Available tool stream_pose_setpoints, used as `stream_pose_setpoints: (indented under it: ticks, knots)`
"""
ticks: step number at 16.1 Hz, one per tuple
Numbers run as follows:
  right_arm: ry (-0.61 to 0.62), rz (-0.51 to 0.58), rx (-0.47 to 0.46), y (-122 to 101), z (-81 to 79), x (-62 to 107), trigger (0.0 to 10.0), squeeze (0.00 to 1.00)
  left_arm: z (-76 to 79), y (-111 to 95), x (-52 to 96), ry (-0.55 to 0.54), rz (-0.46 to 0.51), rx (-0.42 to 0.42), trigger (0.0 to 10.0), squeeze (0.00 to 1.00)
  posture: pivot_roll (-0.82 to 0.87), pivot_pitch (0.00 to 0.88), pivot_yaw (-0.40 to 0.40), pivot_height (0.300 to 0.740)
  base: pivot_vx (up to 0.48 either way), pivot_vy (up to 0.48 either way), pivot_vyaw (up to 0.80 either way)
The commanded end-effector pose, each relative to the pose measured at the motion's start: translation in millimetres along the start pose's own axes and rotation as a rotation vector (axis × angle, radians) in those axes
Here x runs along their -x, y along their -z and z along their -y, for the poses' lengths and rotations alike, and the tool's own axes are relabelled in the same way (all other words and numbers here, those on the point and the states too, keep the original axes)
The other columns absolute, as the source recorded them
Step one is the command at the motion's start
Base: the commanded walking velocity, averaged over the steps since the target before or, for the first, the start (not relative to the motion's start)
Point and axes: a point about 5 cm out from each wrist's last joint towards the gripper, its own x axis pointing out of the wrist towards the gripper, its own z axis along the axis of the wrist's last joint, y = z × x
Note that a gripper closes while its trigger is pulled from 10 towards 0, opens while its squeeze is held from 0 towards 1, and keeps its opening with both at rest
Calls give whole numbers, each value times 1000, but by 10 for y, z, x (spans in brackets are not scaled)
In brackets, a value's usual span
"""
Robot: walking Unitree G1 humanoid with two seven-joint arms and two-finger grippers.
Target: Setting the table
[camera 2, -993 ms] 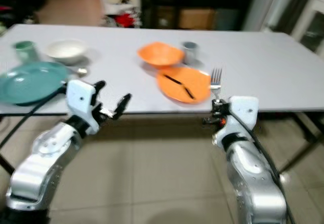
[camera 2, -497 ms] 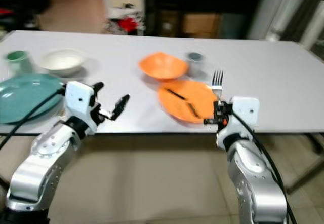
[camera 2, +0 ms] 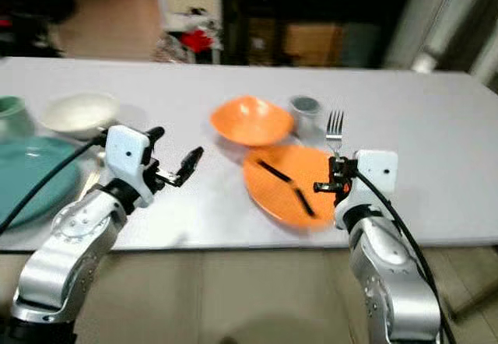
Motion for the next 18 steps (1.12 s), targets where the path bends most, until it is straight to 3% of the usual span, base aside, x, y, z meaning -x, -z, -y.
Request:
stream_pose_setpoints:
  ticks: [1,3,5,9,11,14,18]
  knots:
    - [5,-77,36,75,20,-18,10000,0,60,11,6,83,-15,-10,10000,0,-28,0,-38,740,0,0,0]
    - [13,-128,39,137,61,-33,10000,0,98,15,-1,130,-17,-6,10000,0,-31,0,-35,740,0,0,0]
    - [39,-186,-59,178,149,-75,10000,0,140,17,-11,193,-23,-16,10000,0,-37,0,-32,740,0,0,0]
    - [44,-280,-7,228,375,-223,10000,0,306,14,-1,395,-48,-24,10000,0,-42,0,-23,740,0,0,0]
    - [29,-307,17,227,505,-362,10000,0,338,-2,7,462,-59,-19,10000,0,-45,0,-12,740,0,0,0]
    - [-68,-322,-14,196,551,-609,10000,0,318,-23,24,509,-72,-37,10000,0,-36,23,-2,740,0,0,0]
    - [-85,-332,-24,210,568,-891,10000,0,280,-34,110,555,-110,-57,10000,0,-12,67,4,740,0,0,0]
